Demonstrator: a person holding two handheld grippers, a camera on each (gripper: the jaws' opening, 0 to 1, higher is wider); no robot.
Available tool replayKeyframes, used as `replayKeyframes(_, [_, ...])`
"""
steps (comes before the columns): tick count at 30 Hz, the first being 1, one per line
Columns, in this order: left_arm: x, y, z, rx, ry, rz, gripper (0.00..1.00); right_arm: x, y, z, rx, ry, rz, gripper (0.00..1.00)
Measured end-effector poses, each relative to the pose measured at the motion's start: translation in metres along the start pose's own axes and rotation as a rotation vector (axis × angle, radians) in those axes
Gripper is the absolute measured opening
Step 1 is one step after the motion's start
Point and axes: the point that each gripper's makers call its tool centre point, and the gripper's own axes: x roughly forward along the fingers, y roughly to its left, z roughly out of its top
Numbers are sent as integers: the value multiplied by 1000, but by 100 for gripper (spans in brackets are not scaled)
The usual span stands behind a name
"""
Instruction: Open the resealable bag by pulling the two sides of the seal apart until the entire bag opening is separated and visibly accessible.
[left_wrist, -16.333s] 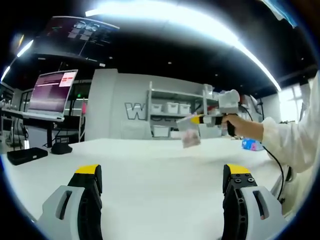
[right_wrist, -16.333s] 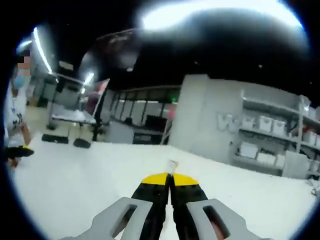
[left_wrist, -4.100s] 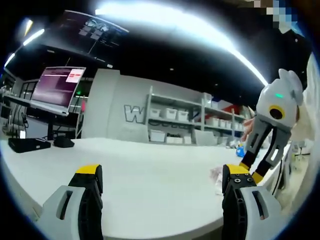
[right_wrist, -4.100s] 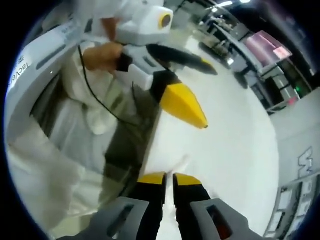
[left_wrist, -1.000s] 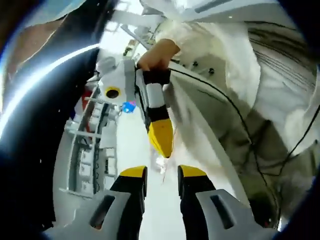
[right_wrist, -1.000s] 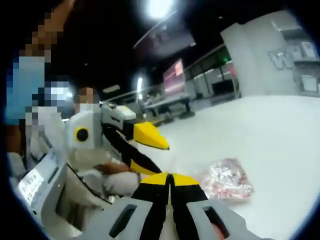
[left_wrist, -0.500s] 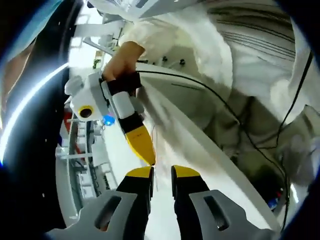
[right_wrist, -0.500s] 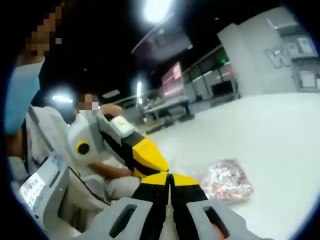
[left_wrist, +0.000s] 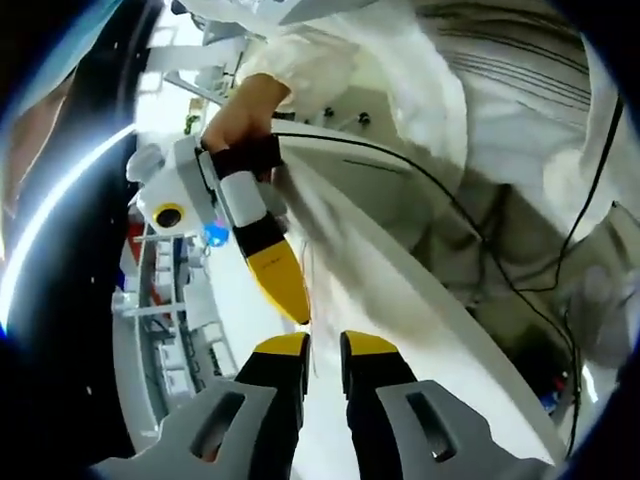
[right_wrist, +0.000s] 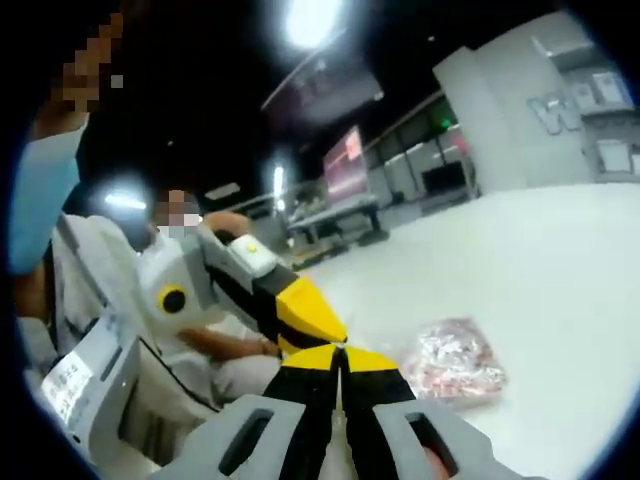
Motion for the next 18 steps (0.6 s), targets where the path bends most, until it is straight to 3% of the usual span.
replayKeyframes(8, [0, 3, 2, 13, -11, 9, 13, 0, 0, -2, -3, 0, -1, 0])
replayKeyframes(18, [-2, 8, 3, 71, 10, 18, 5, -1, -1, -3, 8, 0, -2, 0])
